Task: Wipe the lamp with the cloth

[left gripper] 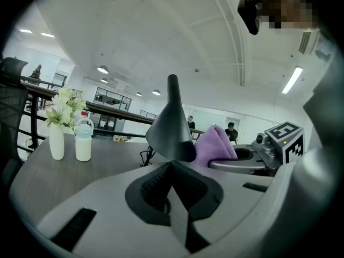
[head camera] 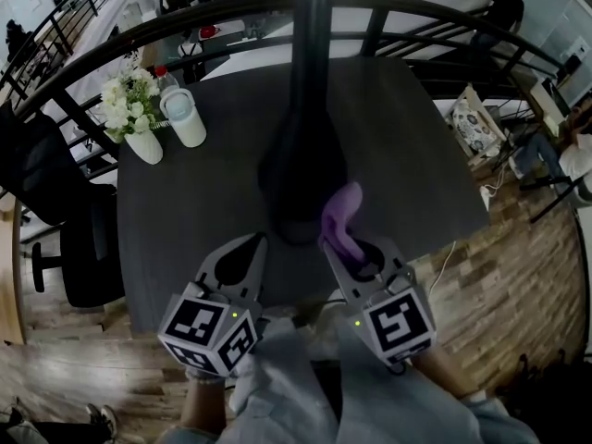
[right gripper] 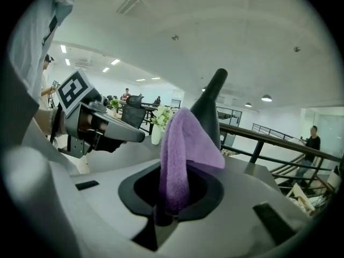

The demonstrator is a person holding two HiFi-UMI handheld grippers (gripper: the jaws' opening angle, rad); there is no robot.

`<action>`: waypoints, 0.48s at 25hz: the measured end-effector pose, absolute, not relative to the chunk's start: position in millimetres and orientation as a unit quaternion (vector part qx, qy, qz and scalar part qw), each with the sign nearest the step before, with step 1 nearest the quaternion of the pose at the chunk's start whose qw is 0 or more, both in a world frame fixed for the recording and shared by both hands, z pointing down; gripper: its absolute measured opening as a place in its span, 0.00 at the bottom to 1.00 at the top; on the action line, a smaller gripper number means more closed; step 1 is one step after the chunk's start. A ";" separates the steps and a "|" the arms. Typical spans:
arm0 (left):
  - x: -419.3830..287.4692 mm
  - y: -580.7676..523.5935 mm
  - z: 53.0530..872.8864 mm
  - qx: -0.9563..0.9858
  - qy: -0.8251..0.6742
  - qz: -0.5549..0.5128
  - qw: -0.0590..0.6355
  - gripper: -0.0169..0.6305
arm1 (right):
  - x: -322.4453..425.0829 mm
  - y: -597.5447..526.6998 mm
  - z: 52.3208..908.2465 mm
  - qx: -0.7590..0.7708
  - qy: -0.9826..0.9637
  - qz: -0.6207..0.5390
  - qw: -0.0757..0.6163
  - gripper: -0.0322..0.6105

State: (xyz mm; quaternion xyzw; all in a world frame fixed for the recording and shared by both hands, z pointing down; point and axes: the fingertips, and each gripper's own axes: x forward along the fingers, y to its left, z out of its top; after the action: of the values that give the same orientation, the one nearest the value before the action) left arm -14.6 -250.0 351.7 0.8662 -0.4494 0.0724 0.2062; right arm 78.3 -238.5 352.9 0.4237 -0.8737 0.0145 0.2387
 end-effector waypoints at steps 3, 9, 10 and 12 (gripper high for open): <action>-11.8 -249.5 350.4 0.869 -0.445 0.071 0.205 0.05 | 86.9 -232.7 351.7 0.438 -0.869 0.031 0.228 0.13; -4.1 -250.9 351.7 0.876 -0.432 0.070 0.204 0.05 | 133.6 -230.1 354.4 0.503 -0.836 0.065 0.210 0.13; -2.0 -251.0 351.8 0.877 -0.429 0.070 0.205 0.05 | 141.1 -230.6 354.3 0.513 -0.832 0.065 0.203 0.13; 1.3 -251.3 353.0 0.879 -0.425 0.069 0.206 0.05 | 153.5 -232.0 356.3 0.530 -0.823 0.064 0.192 0.13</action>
State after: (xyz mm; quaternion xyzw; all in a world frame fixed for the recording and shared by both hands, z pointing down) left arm 1.3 -251.3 353.0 0.8789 -0.4246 0.0691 0.2062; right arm 153.5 -232.0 356.3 0.5301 -0.8234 0.0640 0.1923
